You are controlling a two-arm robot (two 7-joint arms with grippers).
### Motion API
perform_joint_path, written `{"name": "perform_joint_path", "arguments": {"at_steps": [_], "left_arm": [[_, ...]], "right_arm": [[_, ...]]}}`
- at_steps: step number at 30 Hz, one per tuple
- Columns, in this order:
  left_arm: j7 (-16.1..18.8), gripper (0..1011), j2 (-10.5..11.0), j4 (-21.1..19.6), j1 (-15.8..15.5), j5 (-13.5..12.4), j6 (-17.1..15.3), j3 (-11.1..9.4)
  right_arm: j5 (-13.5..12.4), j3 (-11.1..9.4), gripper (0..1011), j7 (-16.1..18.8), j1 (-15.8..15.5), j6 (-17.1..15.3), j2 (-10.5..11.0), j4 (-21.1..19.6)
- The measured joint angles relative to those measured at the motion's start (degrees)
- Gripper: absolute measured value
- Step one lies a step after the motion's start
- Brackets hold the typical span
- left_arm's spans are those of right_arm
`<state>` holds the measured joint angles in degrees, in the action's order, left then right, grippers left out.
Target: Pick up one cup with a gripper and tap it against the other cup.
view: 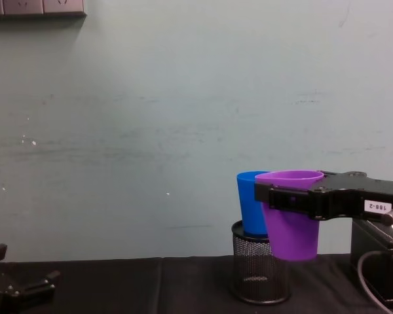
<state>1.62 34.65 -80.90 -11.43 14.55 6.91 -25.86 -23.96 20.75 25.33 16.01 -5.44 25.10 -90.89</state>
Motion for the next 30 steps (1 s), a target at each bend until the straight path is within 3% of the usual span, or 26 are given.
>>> {"name": "perform_joint_path", "arguments": {"at_steps": [30], "left_arm": [[0.0, 1000, 0.0, 0.0, 0.0, 0.0, 0.0, 0.0]], "right_arm": [[-0.01, 0.0, 733, 0.0, 0.0, 0.01, 0.0, 0.01]]}}
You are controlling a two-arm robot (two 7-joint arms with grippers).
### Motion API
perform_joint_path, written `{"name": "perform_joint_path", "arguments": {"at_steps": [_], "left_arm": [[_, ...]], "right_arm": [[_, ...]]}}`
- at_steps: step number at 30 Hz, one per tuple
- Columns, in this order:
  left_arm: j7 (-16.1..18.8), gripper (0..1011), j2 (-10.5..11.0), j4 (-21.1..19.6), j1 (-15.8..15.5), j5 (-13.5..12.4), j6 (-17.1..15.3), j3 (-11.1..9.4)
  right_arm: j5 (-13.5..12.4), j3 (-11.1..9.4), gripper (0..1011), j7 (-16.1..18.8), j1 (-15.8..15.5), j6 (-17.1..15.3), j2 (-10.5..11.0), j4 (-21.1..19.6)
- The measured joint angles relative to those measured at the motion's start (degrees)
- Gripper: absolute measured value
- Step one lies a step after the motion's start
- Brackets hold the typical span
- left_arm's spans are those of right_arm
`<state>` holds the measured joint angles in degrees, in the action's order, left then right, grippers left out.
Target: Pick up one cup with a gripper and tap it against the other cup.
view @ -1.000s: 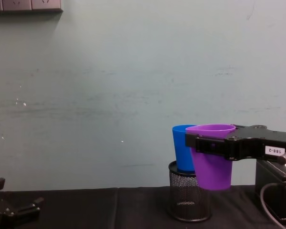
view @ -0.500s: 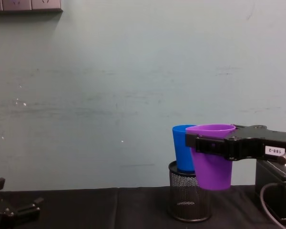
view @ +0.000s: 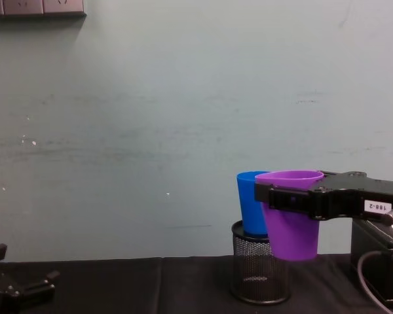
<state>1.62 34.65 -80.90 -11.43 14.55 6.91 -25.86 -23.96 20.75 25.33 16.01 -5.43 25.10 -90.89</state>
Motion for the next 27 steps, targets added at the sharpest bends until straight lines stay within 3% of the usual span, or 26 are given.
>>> {"name": "perform_joint_path", "arguments": {"at_steps": [27], "left_arm": [[0.0, 1000, 0.0, 0.0, 0.0, 0.0, 0.0, 0.0]], "right_arm": [[0.0, 0.0, 733, 0.0, 0.0, 0.0, 0.0, 0.0]]}}
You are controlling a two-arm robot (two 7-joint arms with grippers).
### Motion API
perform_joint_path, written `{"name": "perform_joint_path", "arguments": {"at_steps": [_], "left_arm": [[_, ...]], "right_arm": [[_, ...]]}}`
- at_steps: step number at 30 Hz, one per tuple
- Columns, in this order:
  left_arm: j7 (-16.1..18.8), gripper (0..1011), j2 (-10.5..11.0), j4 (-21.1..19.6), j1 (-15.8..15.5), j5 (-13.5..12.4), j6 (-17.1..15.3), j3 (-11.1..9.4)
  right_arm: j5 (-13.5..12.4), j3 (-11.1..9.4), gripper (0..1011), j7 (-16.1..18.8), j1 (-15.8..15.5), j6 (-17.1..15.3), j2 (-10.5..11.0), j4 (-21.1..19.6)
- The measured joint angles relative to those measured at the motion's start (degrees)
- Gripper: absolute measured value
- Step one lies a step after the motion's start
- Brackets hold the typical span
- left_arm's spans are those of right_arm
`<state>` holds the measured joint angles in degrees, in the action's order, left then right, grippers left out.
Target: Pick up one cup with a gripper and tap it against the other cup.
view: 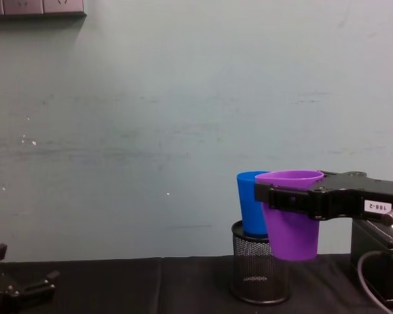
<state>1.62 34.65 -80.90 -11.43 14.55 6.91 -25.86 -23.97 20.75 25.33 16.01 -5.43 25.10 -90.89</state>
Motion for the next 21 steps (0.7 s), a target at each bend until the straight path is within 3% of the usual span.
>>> {"name": "perform_joint_path", "arguments": {"at_steps": [15, 21], "left_arm": [[0.0, 1000, 0.0, 0.0, 0.0, 0.0, 0.0, 0.0], [0.0, 1000, 0.0, 0.0, 0.0, 0.0, 0.0, 0.0]], "right_arm": [[0.54, 0.46, 733, -0.03, 0.14, 0.26, 0.1, 0.1], [1.01, 1.59, 733, -0.37, 1.91, 0.66, -1.41, 4.06]]}}
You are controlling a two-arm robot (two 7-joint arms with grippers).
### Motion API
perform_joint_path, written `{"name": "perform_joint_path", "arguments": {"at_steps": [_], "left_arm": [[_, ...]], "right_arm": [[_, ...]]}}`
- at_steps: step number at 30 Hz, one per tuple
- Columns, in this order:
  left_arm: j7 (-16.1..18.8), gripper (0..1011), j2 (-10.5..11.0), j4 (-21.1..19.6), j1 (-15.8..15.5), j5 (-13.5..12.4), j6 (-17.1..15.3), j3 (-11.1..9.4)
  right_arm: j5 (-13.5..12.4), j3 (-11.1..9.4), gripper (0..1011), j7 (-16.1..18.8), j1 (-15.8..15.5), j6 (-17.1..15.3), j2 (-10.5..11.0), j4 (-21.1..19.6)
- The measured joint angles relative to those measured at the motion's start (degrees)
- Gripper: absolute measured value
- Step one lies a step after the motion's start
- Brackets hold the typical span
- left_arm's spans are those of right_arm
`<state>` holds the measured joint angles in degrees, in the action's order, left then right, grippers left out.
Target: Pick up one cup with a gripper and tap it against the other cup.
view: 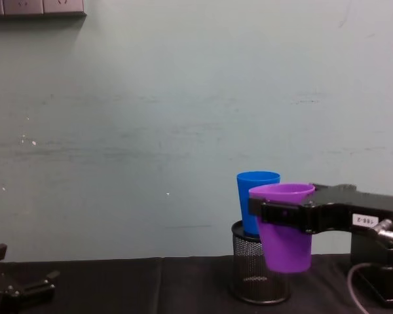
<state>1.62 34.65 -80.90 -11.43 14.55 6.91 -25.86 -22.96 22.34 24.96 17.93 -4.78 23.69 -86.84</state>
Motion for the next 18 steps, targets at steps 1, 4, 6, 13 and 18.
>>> {"name": "perform_joint_path", "arguments": {"at_steps": [1, 4, 6, 13, 18], "left_arm": [[0.0, 1000, 0.0, 0.0, 0.0, 0.0, 0.0, 0.0], [0.0, 1000, 0.0, 0.0, 0.0, 0.0, 0.0, 0.0], [0.0, 1000, 0.0, 0.0, 0.0, 0.0, 0.0, 0.0], [0.0, 1000, 0.0, 0.0, 0.0, 0.0, 0.0, 0.0], [0.0, 1000, 0.0, 0.0, 0.0, 0.0, 0.0, 0.0]], "right_arm": [[-0.1, 0.01, 733, -0.04, 0.36, 0.0, -0.37, 0.67], [-0.61, -0.05, 732, -0.41, 2.0, 0.17, -1.87, 3.88], [-0.88, -0.17, 733, -0.55, 2.79, 0.37, -2.48, 5.47], [-1.2, -0.65, 733, -1.1, 6.27, 2.19, -5.05, 11.49], [-0.41, -0.65, 733, -1.41, 8.44, 3.22, -6.42, 14.8]]}}
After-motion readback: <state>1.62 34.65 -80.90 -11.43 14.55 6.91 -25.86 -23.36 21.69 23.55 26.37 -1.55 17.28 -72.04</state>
